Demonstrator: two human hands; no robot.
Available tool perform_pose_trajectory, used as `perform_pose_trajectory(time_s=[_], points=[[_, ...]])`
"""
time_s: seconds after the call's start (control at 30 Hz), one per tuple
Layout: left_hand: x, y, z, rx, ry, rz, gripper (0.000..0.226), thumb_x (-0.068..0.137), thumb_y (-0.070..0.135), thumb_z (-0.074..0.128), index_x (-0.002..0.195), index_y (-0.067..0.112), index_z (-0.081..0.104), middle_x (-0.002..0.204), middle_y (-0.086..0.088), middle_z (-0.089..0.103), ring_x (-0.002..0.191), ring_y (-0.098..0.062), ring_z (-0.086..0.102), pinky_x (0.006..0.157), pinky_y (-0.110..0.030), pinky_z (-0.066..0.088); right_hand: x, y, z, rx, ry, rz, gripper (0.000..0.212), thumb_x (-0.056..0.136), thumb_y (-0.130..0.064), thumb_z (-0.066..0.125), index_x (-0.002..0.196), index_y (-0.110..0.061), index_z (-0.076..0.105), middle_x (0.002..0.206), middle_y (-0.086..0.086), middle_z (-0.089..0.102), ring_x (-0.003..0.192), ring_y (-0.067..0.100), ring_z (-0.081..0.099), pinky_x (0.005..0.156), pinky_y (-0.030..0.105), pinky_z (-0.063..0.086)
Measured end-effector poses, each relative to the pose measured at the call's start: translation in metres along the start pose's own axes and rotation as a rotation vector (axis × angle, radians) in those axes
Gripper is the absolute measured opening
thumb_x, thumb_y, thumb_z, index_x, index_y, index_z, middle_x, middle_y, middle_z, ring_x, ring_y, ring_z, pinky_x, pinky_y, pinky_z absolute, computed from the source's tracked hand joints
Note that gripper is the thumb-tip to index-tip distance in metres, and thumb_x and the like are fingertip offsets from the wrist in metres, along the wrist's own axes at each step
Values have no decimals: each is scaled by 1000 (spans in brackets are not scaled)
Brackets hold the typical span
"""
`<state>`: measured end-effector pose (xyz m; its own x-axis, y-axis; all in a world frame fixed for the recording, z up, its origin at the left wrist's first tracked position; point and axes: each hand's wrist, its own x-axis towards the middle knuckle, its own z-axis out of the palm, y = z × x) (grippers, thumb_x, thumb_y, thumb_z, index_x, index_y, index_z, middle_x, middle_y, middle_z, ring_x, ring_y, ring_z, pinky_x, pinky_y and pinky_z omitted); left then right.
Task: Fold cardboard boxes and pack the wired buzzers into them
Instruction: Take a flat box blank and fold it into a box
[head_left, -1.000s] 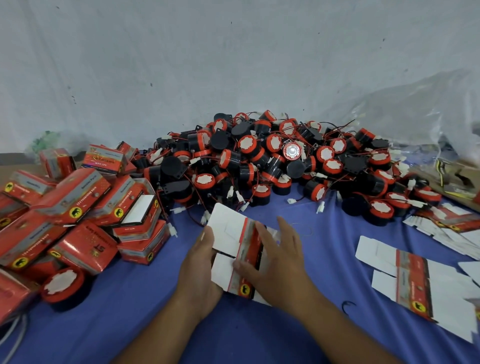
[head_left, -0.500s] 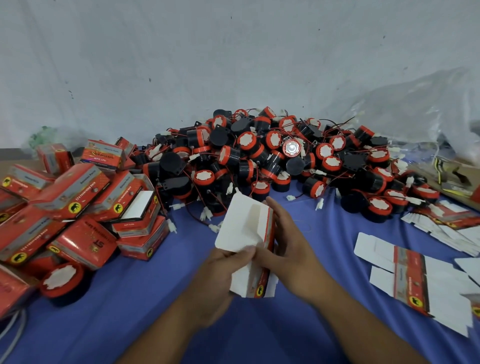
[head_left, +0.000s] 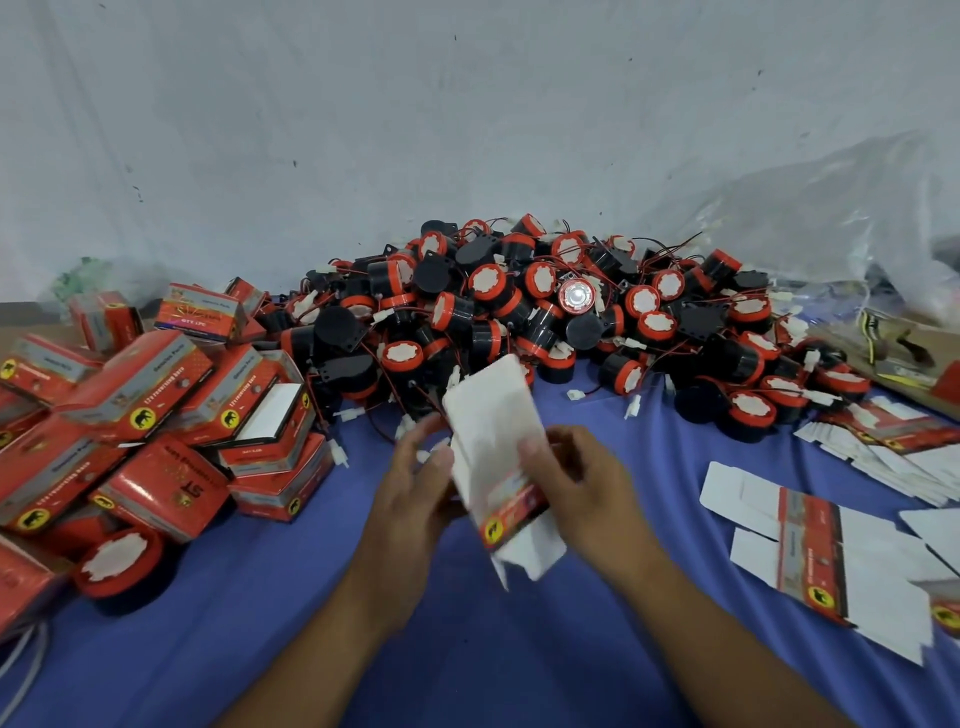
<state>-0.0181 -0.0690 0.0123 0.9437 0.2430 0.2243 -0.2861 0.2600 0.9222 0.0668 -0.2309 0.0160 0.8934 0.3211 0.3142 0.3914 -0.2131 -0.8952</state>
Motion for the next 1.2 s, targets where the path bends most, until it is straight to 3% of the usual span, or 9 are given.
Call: perform_pose_trajectory(time_s=[0.13,0.3,0.47,0.57,0.7,0.83,1.0,1.1,1.2], points=[[-6,-16,8,369,-167,159,90,79,47,78,145,59,17,142,20,49,121,-16,61,91,-29,55,4,11,0,162,-65,245,77,77,-84,50,92,-11,70,88,5,74,84,25,71,73,44,57],[0,-17,-5,409,-115,76,68,89,40,69,146,47,34,134,9,60,107,-18,68,84,-36,59,1,6,-3,309,-177,132,49,88,-70,52,121,-36,60,99,-8,75,88,15,73,63,23,55],[5,-14,-12,235,29,-115,21,93,42,63,109,30,70,85,-12,68,57,-22,57,45,-32,47,1,7,-11,170,-330,-46,75,87,-71,54,146,-67,9,122,-17,66,101,6,68,84,27,57],[7,-12,-14,170,149,-167,27,103,25,50,89,21,73,68,-13,62,46,-21,50,37,-27,37,2,16,-19,-123,-453,-63,83,80,-70,64,148,-60,18,143,-22,40,128,-7,44,109,34,44],[3,-8,-18,109,60,-178,26,103,19,45,99,8,68,66,-19,54,40,-23,44,36,-24,32,0,27,-20,-423,-500,-102,81,74,-69,72,135,-72,18,158,-27,-25,146,-2,-25,120,34,6],[1,-3,-18,151,-24,-164,28,100,17,46,108,27,70,59,-14,54,40,-20,42,38,-21,30,1,23,-15,-367,-470,-198,100,69,-68,76,149,-55,16,152,-45,-4,146,-12,-10,117,22,12],[2,0,-19,245,-104,-129,47,86,28,49,128,46,61,79,-5,65,58,-16,51,45,-26,39,0,19,-14,-383,-517,-210,100,66,-68,79,143,-63,15,143,-32,18,138,-11,17,102,6,27],[4,-1,-22,262,-172,-79,55,86,46,56,141,45,49,122,4,67,106,-14,64,82,-30,50,-1,16,-16,-390,-532,-176,89,64,-69,78,138,-47,35,129,-28,27,125,-8,31,91,14,39],[4,0,-23,393,-216,-14,69,77,75,61,140,60,38,149,19,44,137,-3,43,108,-33,39,-3,11,-16,-338,-542,-159,67,67,-59,80,122,-36,50,125,-23,36,114,0,47,89,22,49]])
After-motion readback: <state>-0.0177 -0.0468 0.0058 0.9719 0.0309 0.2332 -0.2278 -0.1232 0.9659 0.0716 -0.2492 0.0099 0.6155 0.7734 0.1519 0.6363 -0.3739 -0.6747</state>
